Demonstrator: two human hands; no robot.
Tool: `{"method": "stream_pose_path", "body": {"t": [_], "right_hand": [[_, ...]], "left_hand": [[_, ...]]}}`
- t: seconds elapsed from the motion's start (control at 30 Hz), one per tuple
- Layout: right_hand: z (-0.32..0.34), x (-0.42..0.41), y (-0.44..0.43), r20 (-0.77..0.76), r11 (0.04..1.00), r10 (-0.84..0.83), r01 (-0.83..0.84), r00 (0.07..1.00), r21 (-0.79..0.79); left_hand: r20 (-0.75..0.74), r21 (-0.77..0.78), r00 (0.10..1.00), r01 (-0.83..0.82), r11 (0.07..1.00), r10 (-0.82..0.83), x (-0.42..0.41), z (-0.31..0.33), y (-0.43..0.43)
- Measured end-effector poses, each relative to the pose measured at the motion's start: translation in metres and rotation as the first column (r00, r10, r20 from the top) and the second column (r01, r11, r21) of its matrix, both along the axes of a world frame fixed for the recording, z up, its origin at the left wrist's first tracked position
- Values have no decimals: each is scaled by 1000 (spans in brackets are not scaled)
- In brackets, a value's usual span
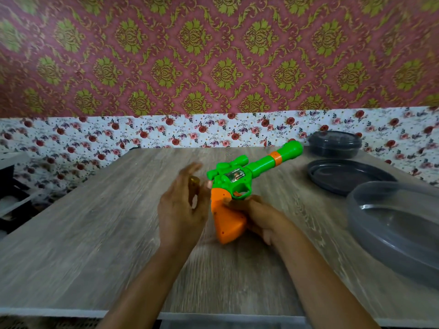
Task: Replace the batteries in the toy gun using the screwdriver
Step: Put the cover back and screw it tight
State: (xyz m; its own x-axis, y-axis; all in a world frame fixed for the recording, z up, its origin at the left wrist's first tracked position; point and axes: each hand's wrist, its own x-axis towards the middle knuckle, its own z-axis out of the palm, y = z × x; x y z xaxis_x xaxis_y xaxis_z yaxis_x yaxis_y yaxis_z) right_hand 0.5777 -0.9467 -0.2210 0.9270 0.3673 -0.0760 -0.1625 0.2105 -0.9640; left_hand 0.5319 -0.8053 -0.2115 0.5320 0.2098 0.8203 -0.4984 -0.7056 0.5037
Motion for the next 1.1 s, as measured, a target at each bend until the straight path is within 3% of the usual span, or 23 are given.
{"method": "stream_pose_path", "body": {"t": [0.27, 0.47, 0.7, 0.77, 0.9, 0.97, 1.1], "right_hand": [[9, -12, -1, -6, 987, 89, -89, 996, -130], [14, -17, -3, -41, 973, 104, -110, 994, -201], [6, -15, -9, 184, 904, 24, 58, 983, -423], [7, -17, -10, 217, 847, 1, 114, 976, -519], [5, -7, -19, 383, 569, -35, 334, 923, -751], [3, -3, -22, 480, 546, -99, 451, 872, -706], [0, -3, -20, 774, 406, -152, 753, 615, -519]], "left_hand": [[-375, 101, 927, 36, 994, 4, 10, -7, 5], [-509, 39, 858, 102, 994, -68, 14, -8, 11], [-549, 86, 835, 109, 990, -45, 18, -12, 13], [-556, 99, 830, 116, 988, -42, 18, -13, 13], [-573, 174, 819, 118, 978, 3, 18, -14, 14], [-569, 186, 822, 121, 975, 6, 18, -13, 15], [-518, 248, 855, 136, 959, 13, 17, -13, 15]]}}
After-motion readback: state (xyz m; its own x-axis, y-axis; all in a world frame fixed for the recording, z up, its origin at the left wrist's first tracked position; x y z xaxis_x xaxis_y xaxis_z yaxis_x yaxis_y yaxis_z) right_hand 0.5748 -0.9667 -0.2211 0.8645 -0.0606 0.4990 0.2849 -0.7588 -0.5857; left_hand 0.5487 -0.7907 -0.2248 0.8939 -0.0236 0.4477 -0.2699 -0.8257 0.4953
